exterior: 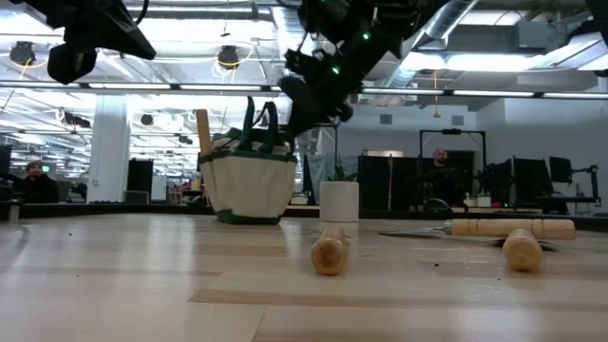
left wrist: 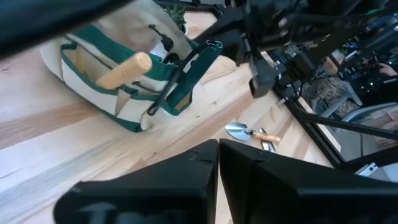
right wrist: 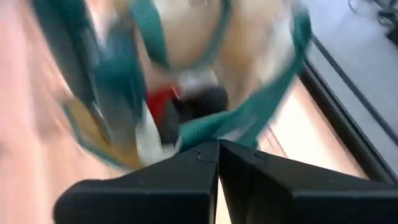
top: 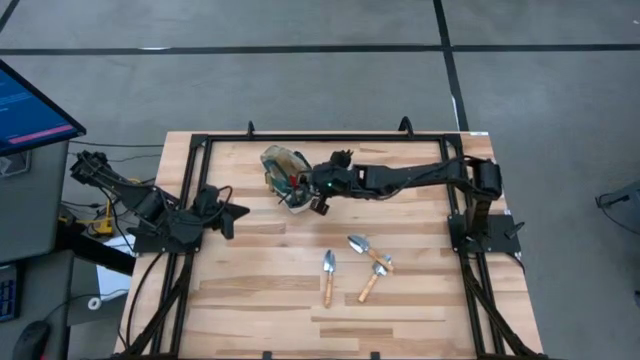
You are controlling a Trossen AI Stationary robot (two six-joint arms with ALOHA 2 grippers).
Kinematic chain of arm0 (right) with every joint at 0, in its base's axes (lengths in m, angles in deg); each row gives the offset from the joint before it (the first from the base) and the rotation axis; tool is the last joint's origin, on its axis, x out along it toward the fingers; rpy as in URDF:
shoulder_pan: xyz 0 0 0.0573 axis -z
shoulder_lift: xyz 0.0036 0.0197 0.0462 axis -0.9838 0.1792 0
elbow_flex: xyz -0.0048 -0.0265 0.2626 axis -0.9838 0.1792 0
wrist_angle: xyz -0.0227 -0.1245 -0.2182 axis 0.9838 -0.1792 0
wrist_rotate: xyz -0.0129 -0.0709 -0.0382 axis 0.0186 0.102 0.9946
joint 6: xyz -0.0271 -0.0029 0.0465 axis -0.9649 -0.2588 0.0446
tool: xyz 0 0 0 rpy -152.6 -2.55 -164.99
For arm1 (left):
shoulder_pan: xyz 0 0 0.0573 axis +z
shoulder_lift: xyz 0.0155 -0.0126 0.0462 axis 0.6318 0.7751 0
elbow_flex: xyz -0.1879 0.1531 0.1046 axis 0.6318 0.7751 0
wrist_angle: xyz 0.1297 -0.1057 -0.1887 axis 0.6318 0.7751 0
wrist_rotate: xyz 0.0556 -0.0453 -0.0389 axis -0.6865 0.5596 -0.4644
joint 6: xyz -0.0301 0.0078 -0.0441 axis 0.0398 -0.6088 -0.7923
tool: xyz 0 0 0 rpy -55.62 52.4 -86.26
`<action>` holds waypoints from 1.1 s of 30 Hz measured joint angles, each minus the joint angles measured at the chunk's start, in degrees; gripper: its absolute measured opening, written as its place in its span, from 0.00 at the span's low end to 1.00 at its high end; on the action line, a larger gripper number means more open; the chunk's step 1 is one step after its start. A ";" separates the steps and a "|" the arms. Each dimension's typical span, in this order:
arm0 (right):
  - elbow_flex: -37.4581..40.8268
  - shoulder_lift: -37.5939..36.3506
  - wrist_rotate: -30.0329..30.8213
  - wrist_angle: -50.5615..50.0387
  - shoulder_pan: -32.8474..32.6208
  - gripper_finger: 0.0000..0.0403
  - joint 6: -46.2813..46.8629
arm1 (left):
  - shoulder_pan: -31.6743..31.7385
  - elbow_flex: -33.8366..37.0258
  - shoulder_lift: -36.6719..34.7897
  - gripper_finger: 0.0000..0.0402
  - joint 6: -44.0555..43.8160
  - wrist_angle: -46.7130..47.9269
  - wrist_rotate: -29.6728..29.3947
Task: Pick & Place Garden tools in Gardening bag
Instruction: Adjust the white gardening bag, then put the top light brown trowel into the pocket of the white gardening bag
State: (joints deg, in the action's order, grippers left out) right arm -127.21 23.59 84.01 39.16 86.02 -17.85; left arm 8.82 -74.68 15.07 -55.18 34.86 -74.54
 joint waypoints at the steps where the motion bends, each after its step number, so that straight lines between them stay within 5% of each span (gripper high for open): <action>1: -0.19 0.22 0.01 1.38 -0.57 0.00 0.70 | -0.04 -0.02 0.00 0.01 0.00 0.02 0.15; 15: -3.57 0.31 -6.13 8.44 -4.86 0.00 4.64 | -0.03 -0.01 0.00 0.01 0.00 -0.23 2.52; 23: -10.27 -4.11 -1.36 -7.09 -5.49 0.00 -5.94 | -0.03 0.00 0.00 0.01 0.00 -0.48 3.60; 33: -3.90 -9.10 5.82 -25.89 -2.42 0.00 -4.32 | -0.04 -0.01 0.00 0.01 -0.02 -0.54 4.00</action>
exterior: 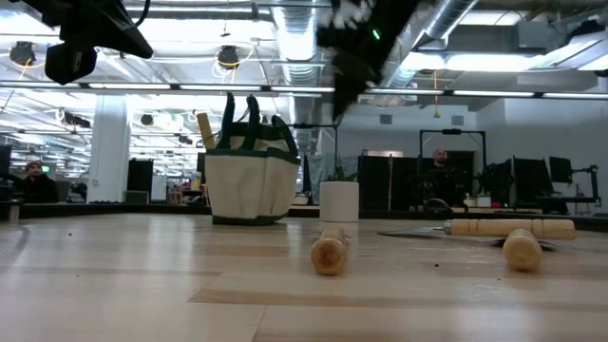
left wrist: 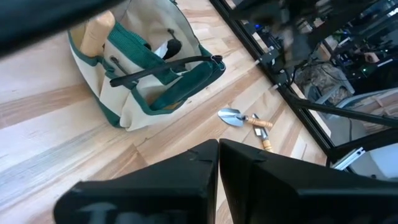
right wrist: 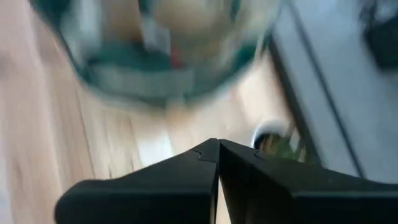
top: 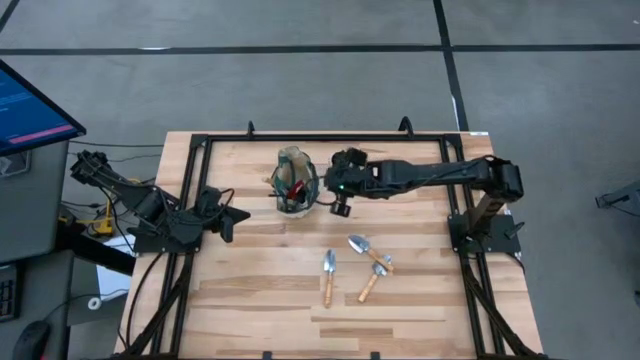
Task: Pick & Place Garden tools in Gardening bag
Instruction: Put the top light brown trowel into the pocket of the white gardening bag
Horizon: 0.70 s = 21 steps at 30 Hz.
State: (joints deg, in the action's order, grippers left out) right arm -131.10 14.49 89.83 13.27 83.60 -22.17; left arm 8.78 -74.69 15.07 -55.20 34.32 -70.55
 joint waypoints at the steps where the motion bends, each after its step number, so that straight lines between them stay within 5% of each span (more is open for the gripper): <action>1: 1.79 -0.32 -0.31 -0.84 0.09 0.00 1.65 | -0.01 -0.01 0.00 0.01 -0.12 -0.05 0.00; 13: 15.10 -10.53 -18.59 -17.34 -6.66 0.07 19.02 | 0.01 -0.01 0.00 0.01 -0.17 -0.24 -0.02; 18: 17.32 -12.12 -20.26 -21.59 -14.36 0.27 2.70 | -0.01 -0.01 0.00 0.01 -0.15 -0.26 -1.07; 21: 17.22 -11.70 -16.36 -21.47 -18.69 0.41 -12.89 | 0.00 0.00 0.00 0.01 -0.15 -0.26 -1.66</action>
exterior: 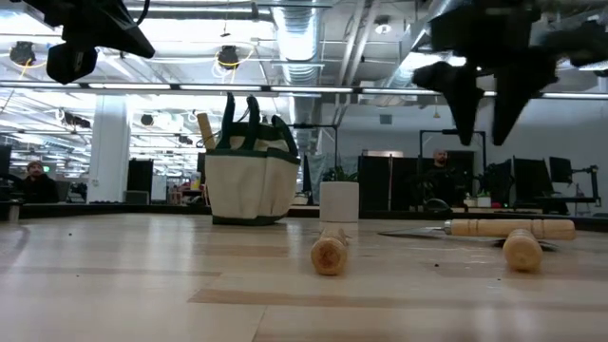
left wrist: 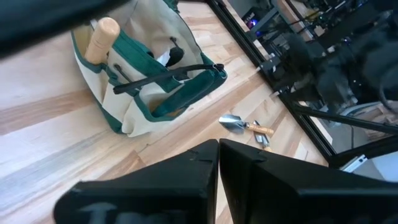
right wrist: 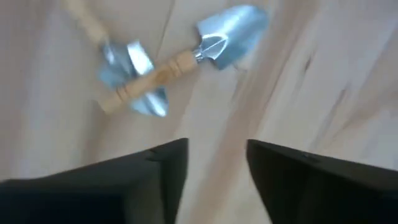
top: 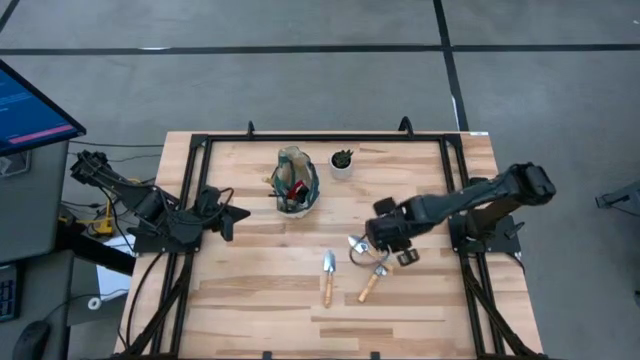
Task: Pick & Place Garden tools in Gardening bag
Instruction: Put the top light brown trowel into the pocket of the white gardening bag
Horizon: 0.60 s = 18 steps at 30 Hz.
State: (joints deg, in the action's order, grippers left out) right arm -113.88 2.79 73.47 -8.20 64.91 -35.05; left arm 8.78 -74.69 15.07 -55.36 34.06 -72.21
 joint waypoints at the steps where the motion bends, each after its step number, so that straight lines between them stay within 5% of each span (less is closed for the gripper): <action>1: -0.01 0.64 2.20 0.05 -1.36 0.45 -5.43 | -0.01 -0.01 0.00 0.01 0.06 0.01 -0.01; 6: 2.37 3.91 9.32 2.52 -4.79 0.60 -23.72 | -0.01 0.01 0.00 0.03 0.15 0.00 0.00; 18: 5.52 7.98 8.91 15.60 -5.91 0.57 -20.95 | 0.01 -0.01 0.00 0.11 0.17 -0.04 1.54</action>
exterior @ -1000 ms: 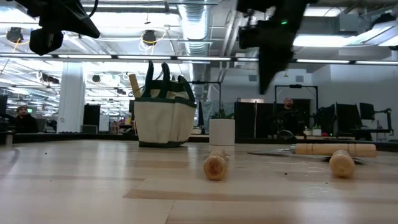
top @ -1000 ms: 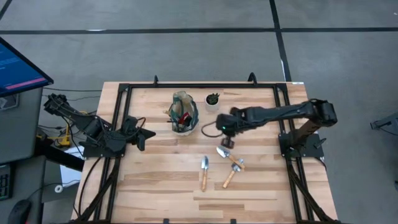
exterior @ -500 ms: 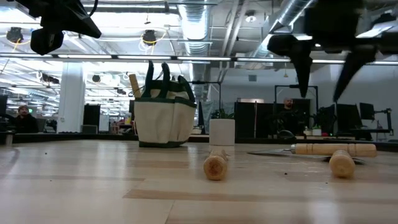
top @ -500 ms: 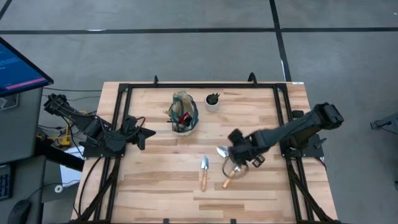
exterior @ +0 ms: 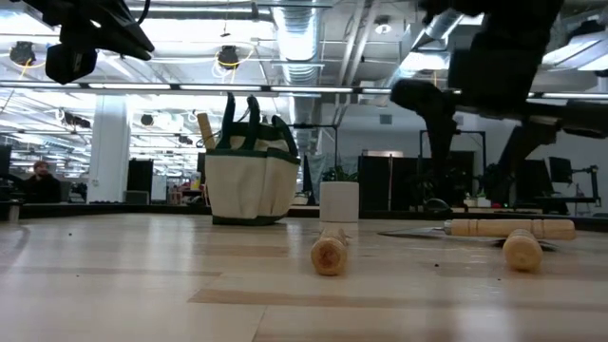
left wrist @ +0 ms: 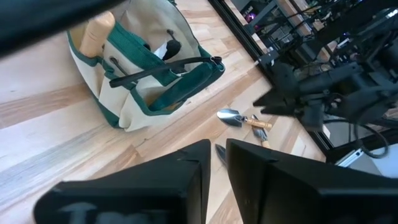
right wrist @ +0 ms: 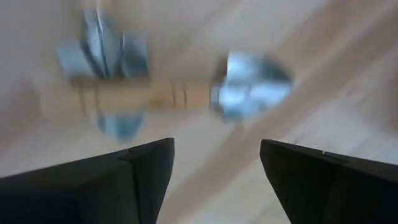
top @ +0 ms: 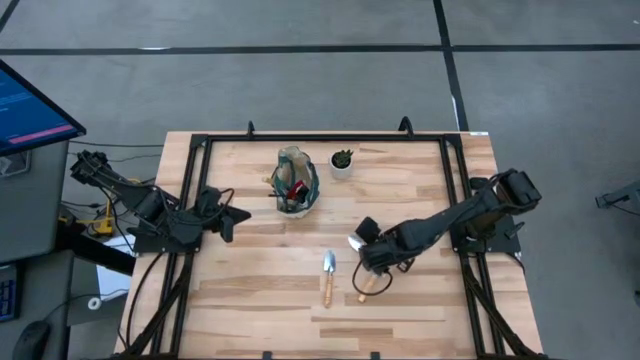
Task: Pick & Place Garden tools in Gardening bag
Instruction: Put the top light brown trowel into the pocket of the white gardening bag
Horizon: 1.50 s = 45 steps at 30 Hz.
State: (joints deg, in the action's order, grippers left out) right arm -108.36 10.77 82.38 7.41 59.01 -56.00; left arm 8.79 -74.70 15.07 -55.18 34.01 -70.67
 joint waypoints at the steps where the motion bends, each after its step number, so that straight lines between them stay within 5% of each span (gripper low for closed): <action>1: 0.00 0.00 -0.29 1.23 -0.30 0.57 0.06 | -0.02 0.00 0.00 0.11 0.00 -0.02 0.06; 10: 0.02 -0.04 3.46 -2.41 -1.42 0.57 5.61 | -0.01 0.00 0.00 0.11 0.00 -0.43 2.63; 23: 3.06 3.70 -3.80 -0.82 -3.90 0.56 13.00 | -0.02 0.02 0.00 0.11 0.02 -0.87 5.15; 31: -1.43 4.88 -4.54 6.33 -3.94 0.56 12.60 | -0.02 0.01 0.00 0.11 0.02 -0.86 5.24; 38: -4.42 4.50 -4.89 12.21 1.39 0.56 6.26 | -0.02 0.01 0.00 0.11 1.38 -0.88 5.26; 45: -6.98 4.46 -9.83 1.29 5.70 0.56 -5.57 | -0.02 0.00 0.00 0.11 1.47 -1.20 5.34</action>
State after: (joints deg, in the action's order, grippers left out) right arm -115.34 15.23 72.55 8.70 64.70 -61.57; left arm 8.77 -74.70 15.07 -53.72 32.81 -65.32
